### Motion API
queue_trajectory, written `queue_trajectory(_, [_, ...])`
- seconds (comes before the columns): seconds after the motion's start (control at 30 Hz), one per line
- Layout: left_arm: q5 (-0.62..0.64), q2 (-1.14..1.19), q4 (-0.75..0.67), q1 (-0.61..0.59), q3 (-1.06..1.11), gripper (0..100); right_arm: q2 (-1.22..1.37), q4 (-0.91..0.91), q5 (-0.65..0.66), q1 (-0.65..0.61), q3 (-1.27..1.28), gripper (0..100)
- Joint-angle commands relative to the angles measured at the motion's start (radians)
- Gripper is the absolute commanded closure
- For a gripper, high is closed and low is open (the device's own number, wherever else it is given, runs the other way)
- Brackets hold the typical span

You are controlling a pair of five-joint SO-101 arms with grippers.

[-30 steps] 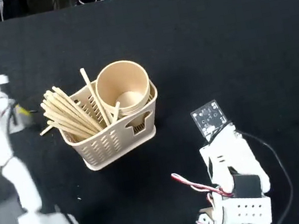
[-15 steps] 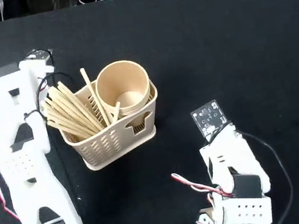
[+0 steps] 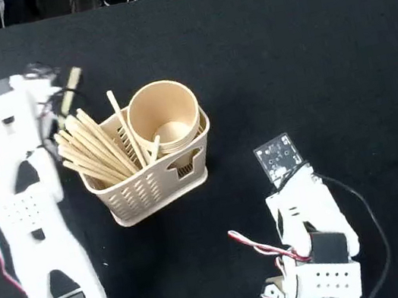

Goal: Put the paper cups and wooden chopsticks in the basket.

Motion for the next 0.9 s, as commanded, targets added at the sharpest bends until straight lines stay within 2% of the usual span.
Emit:
queue_trajectory(0.0, [0.130,-0.261,0.015,-0.082,0.030,97,-0.074,-0.017,0.005,-0.015,-0.019,98.5])
queue_trajectory(0.23, [0.261,-0.752,-0.006,-0.073,0.302,97,-0.074,-0.038,0.005,-0.015,-0.007,98.5])
queue_trajectory(0.4, [0.342,-1.198,-0.161,-0.021,0.598,97,-0.074,-0.038,0.005,-0.015,-0.005,98.5])
queue_trajectory(0.53, [0.384,-1.623,-0.374,0.062,0.938,97,-0.074,-0.037,0.005,-0.015,-0.005,98.5])
queue_trajectory(0.67, [0.431,-2.041,-0.674,0.183,1.314,97,-0.074,-0.037,0.005,-0.015,-0.005,98.5])
queue_trajectory(0.77, [0.516,-2.283,-0.898,0.297,1.583,97,-0.074,-0.037,0.005,-0.015,-0.005,98.5])
queue_trajectory(0.87, [0.578,-2.473,-1.057,0.390,1.794,97,-0.074,-0.037,0.005,-0.015,-0.005,98.5])
